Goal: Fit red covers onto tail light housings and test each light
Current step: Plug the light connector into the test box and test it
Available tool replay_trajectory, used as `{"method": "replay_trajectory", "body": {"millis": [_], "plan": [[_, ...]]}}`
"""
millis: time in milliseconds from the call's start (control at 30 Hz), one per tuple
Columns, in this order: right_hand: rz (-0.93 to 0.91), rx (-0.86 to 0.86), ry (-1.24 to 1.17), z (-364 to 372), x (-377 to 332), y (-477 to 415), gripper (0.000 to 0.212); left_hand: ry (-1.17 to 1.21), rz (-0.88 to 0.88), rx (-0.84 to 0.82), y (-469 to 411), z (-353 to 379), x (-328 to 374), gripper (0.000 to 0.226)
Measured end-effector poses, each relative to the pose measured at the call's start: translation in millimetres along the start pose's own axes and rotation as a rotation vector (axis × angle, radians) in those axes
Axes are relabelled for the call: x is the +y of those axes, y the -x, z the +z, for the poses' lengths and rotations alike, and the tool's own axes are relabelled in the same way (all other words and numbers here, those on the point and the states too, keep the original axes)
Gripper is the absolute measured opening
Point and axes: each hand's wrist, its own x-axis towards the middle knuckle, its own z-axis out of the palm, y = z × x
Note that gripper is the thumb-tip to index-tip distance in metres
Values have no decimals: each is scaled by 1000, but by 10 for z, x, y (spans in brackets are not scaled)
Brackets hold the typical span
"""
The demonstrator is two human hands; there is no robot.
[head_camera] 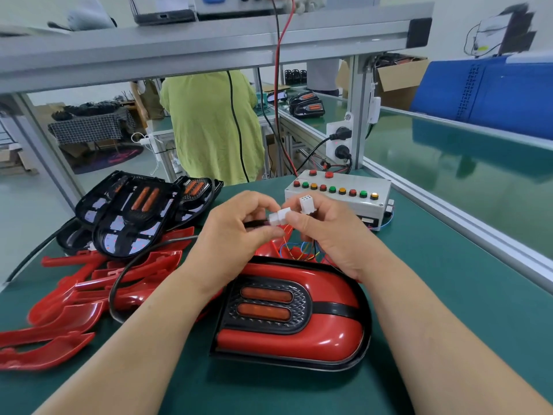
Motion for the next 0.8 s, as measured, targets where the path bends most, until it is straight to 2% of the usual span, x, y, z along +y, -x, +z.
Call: {"method": "replay_trajectory", "body": {"millis": [167,300,367,433,500,533,800], "plan": [[140,-30,-105,-81,34,-64,45,-137,75,116,-41,-63,-21,4],[122,-13,69,-116,62,-50,49,-194,66,72,-21,-118,4,22],[125,15,97,-99,63,-41,57,-201,90,40,-12,-126,45,21],[115,49,94,-77,43,-34,48,-212,91,23,-6,-127,57,22],[102,94,21,-76,17,-32,20,-222,72,15,-2,-120,47,30],[110,108,-15,-82,1,-30,13,-227,62,9,-2,-116,41,32],[115,75,75,-138,-43,16,23,-285,87,-49,12,-123,34,36]]}}
